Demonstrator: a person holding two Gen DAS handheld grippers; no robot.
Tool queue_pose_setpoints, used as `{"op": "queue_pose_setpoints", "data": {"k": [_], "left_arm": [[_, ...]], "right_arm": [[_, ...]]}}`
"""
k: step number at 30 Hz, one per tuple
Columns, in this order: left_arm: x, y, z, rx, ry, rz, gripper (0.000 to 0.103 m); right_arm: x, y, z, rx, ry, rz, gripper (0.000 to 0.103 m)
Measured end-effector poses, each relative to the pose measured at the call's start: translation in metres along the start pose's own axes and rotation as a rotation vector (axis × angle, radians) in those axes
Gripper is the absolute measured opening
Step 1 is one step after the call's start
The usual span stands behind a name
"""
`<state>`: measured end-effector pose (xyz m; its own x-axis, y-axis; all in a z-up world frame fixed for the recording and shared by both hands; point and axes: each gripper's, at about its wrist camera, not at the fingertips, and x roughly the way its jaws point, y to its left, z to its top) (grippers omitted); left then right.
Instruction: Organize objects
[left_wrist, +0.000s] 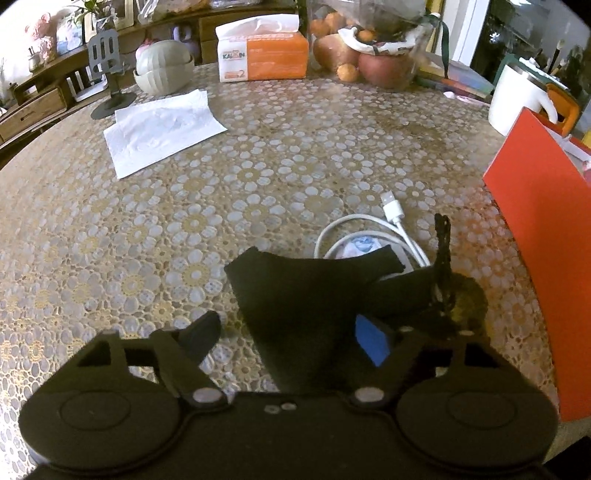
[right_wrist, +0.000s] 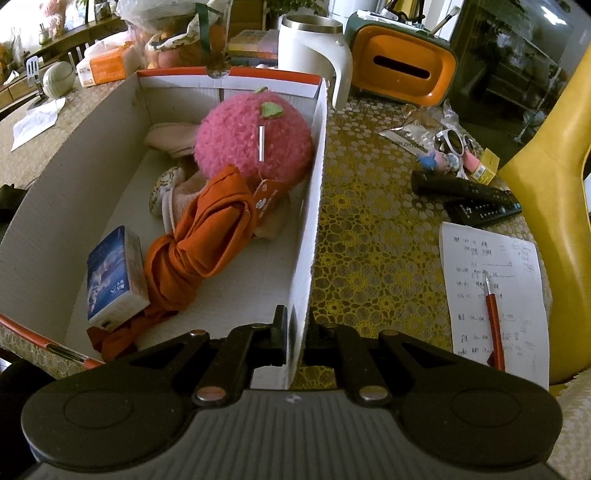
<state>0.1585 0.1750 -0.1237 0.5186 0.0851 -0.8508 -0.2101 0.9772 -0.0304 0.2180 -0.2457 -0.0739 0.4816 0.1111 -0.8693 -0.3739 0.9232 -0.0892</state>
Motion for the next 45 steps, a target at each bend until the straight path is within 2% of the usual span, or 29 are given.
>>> {"op": "queue_pose_setpoints", "data": {"k": [6,8,10,13,22,35,45], "left_arm": [[-0.002,-0.007,0.000,0.005,-0.011,-0.021,0.051],[-0.004,-0.009,0.000,0.009,-0.016,-0.027,0.041],[-0.005,-0.011,0.001,0.012,-0.020,-0.035,0.022],[-0.010,-0.015,0.002,0.017,-0.017,-0.036,0.012],[-0.042,-0.016,0.011,0.002,-0.045,-0.114,0.010],[-0.092,-0.046,0.034,0.096,-0.103,-0.170,0.010],[-0.130,-0.083,0.050,0.166,-0.155,-0.279,0.010]], "right_arm": [[0.000,0.000,0.000,0.000,0.000,0.000,0.007],[0.000,0.000,0.000,0.000,0.000,0.000,0.007],[0.000,0.000,0.000,0.000,0.000,0.000,0.007],[0.000,0.000,0.000,0.000,0.000,0.000,0.007],[-0.002,0.002,0.002,0.002,-0.011,0.003,0.007],[-0.004,0.000,-0.001,-0.002,-0.035,0.004,0.006],[-0.005,-0.002,-0.002,0.001,-0.048,0.012,0.006]]}}
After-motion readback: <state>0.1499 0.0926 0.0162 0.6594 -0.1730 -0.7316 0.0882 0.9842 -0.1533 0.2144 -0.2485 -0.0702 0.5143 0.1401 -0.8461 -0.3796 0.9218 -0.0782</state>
